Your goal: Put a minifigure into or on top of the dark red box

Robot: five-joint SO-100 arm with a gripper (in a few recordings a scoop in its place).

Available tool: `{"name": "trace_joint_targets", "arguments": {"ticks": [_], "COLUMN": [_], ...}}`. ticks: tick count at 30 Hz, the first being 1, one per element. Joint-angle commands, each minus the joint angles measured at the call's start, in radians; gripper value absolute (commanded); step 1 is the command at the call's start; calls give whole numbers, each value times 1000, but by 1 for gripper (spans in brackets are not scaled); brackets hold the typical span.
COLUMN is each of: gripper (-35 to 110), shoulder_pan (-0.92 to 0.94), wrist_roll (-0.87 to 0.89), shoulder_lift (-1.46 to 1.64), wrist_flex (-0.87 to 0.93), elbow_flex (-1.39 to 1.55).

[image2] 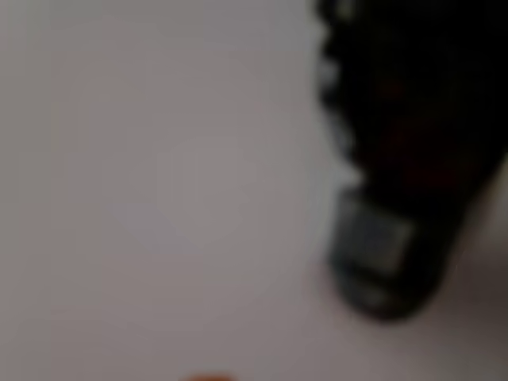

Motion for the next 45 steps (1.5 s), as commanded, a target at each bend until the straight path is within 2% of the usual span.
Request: {"name": "trace_joint_targets", "arguments": {"ticks": [1,37,45], "gripper": [19,17,6], "shoulder_pan": [-20,14,21], "wrist_roll": [25,29,41], "shoulder_lift": [-11,-120,-141], "wrist_flex": [-5,-123,-144], "elbow_flex": [-44,-41,-29]}}
